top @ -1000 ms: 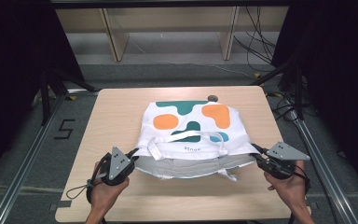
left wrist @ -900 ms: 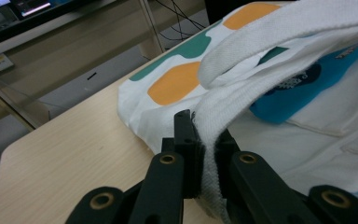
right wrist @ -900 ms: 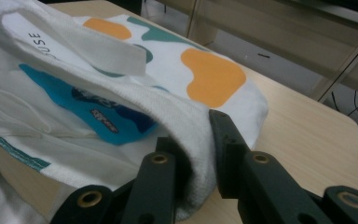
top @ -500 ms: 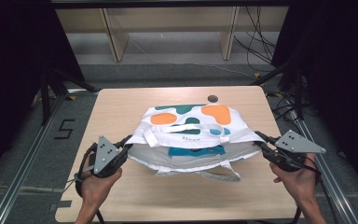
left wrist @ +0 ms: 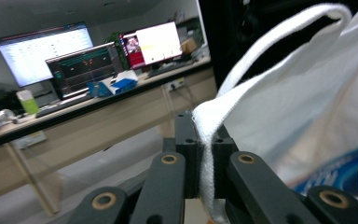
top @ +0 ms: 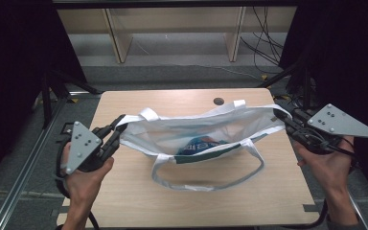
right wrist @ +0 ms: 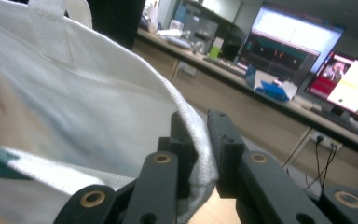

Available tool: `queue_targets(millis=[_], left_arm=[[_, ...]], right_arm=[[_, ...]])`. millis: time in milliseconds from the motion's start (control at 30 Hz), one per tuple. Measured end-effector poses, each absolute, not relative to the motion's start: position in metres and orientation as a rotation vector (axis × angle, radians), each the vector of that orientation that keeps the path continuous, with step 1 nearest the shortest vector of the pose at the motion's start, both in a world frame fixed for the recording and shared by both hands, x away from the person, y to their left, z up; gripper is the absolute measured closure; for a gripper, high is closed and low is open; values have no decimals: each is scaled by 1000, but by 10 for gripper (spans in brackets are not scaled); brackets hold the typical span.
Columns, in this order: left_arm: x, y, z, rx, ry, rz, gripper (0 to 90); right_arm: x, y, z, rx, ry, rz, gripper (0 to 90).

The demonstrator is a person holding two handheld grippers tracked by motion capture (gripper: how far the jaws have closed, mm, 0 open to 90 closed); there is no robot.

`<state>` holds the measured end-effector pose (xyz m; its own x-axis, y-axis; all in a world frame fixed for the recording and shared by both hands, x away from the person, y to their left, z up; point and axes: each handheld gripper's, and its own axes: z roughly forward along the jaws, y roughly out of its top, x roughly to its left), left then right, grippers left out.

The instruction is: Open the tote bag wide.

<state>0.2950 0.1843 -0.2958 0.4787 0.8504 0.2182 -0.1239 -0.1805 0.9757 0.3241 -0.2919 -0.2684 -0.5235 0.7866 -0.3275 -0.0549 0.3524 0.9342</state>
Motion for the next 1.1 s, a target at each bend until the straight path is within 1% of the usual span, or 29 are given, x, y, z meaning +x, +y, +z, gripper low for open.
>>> queue_targets(millis=[33,133,267,333,400,467,500,533,567,667,867,933,1100], left_arm=[[292,185,-294,1501,651,1019,866],[286,186,-289,1512,630,1009,866],[298,185,-297,1536,662,992,865],[305,187,-304,1552,677,976,865],[309,189,-308,1567,691,928,862],[309,189,-311,1584,696,923,861],[308,187,-319,1629,691,919,861],[308,187,-319,1629,691,919,860],[309,186,-329,1659,697,897,858],[316,182,-341,1690,720,870,856],[328,178,-359,1727,750,801,846],[330,177,-361,1734,754,796,837],[350,172,-372,1741,790,767,840]], right_arm=[[323,-293,-264,613,1777,1258,814],[315,-291,-262,632,1755,1294,814],[322,-291,-264,639,1762,1304,814],[329,-290,-270,670,1768,1301,814],[334,-292,-276,694,1771,1320,813],[335,-292,-280,689,1778,1313,814],[336,-293,-287,696,1796,1291,813],[336,-294,-291,707,1806,1290,813],[338,-296,-295,707,1812,1287,813],[344,-298,-308,757,1822,1297,813],[351,-299,-319,769,1852,1260,812],[353,-300,-321,772,1853,1257,812],[364,-301,-333,834,1881,1208,811]])
